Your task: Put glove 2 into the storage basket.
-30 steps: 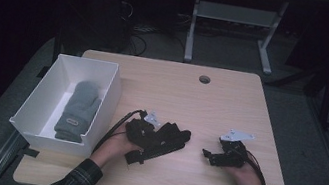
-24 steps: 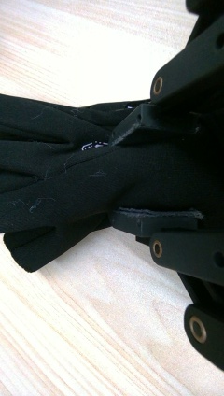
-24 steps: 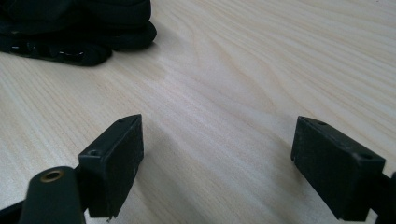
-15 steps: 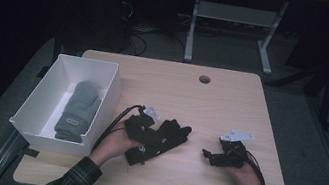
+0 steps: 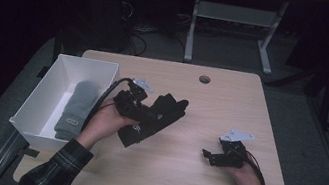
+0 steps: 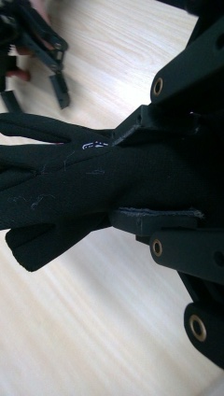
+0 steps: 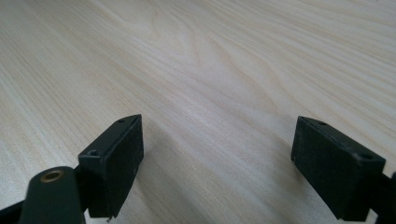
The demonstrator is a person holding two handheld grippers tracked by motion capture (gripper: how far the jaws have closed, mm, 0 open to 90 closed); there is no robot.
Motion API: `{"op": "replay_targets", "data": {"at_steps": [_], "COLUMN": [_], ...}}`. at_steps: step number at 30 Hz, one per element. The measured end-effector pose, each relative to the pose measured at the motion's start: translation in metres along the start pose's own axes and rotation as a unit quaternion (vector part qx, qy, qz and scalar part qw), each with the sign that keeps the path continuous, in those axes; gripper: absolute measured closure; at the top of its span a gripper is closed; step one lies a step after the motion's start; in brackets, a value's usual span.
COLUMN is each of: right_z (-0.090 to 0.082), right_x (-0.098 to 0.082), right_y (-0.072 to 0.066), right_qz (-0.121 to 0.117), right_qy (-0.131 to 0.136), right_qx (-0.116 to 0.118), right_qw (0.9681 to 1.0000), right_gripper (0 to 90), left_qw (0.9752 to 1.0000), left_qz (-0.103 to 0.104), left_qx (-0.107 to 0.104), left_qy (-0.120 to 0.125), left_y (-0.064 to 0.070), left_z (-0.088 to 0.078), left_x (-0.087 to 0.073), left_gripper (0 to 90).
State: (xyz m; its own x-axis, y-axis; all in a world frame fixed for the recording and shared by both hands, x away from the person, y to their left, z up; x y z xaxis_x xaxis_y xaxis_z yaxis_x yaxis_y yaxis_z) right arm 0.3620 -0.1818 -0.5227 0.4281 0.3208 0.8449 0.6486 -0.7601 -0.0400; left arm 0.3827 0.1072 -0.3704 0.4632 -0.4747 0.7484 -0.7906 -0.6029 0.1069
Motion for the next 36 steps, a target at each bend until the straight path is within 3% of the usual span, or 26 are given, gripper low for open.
{"op": "replay_targets", "data": {"at_steps": [7,14,18,23,28,36], "right_z": [0.0,0.0,0.0,0.0,0.0,0.001], "right_x": [0.0,0.0,0.0,0.0,0.0,0.0], "right_y": [0.0,0.0,0.0,0.0,0.0,0.0], "right_qz": [0.0,-0.001,0.0,0.001,0.001,0.002], "right_qy": [0.0,0.0,0.0,0.0,0.0,0.0], "right_qx": [0.0,0.0,0.0,-0.001,-0.002,-0.003], "right_qw": [1.0,1.0,1.0,1.0,1.0,1.0], "right_gripper": [16.9,16.9,16.9,16.9,16.9,16.9], "left_qw": [0.9992,0.9958,0.9912,0.9855,0.9815,0.9747], "left_qz": [-0.013,-0.041,-0.071,-0.101,-0.125,-0.16], "left_qx": [0.029,0.072,0.101,0.13,0.142,0.153], "left_qy": [0.022,0.039,0.047,0.043,0.029,0.03], "left_y": [-0.027,-0.061,-0.087,-0.111,-0.124,-0.139], "left_z": [-0.038,-0.076,-0.1,-0.116,-0.117,-0.116], "left_x": [0.019,0.017,0.003,-0.019,-0.042,-0.068], "left_gripper": [61.9,61.9,62.0,61.9,61.8,61.7]}}
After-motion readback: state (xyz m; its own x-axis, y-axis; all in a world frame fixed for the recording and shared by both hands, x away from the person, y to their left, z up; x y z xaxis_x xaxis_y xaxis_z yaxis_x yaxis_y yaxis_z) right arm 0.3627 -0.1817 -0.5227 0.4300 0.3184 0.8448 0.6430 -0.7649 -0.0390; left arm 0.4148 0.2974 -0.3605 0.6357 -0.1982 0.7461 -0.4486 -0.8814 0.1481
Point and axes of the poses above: each handheld gripper's, and its own axes: z roughly forward along the jaws, x roughly out of its top, y roughly to its right, the point moved 6 cm from there along z, roughly forward along the jaws, and after that the axes turned 11 degrees about y, right-handed, at the moved point
